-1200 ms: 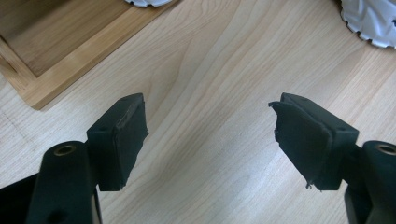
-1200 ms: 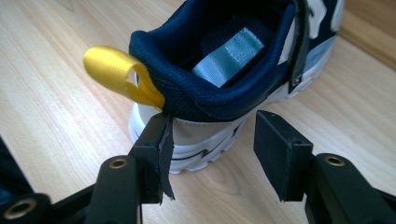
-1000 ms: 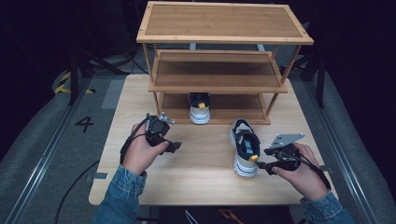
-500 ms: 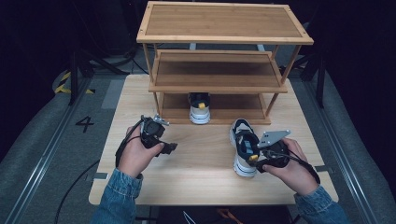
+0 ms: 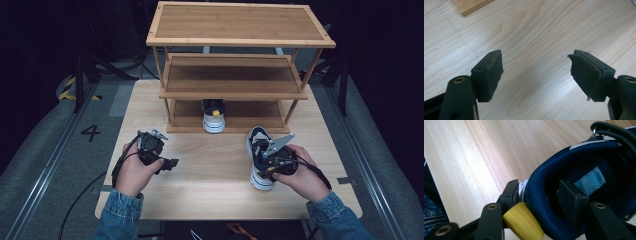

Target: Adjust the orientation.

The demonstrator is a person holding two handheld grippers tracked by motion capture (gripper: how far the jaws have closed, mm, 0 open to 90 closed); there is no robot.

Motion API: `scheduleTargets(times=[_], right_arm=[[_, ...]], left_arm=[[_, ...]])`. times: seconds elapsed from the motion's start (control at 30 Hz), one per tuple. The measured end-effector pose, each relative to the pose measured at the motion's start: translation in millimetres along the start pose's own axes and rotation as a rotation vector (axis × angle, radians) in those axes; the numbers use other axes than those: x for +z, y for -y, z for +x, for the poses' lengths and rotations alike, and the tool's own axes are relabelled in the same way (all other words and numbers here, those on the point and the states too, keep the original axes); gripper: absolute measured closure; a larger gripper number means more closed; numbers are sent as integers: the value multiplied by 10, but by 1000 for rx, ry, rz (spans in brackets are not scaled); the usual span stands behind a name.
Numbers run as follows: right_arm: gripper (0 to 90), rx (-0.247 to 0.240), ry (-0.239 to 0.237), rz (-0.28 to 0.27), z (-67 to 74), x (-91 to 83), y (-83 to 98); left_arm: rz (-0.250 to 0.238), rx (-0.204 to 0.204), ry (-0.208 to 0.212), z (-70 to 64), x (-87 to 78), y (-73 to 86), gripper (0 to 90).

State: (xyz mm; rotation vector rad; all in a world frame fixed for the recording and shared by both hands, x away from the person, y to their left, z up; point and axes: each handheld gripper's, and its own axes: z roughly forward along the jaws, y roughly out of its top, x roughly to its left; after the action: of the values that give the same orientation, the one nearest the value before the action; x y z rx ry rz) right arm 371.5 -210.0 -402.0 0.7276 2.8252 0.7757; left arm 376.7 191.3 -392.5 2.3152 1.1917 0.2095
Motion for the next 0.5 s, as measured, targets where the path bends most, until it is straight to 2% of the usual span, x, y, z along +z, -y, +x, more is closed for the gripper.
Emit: scheduleTargets(times=[0.13,0.27,0.5], right_arm=[[587,3,-23,25,-5,40,-18],[650,2,-68,48,-13,69,-35],[683,-25,-78,58,-12,58,-59]], left_arm=[[-2,-21,-1,19,-15,36,263],[-10,-21,10,31,-24,40,263],[-10,-18,16,21,-15,23,264]])
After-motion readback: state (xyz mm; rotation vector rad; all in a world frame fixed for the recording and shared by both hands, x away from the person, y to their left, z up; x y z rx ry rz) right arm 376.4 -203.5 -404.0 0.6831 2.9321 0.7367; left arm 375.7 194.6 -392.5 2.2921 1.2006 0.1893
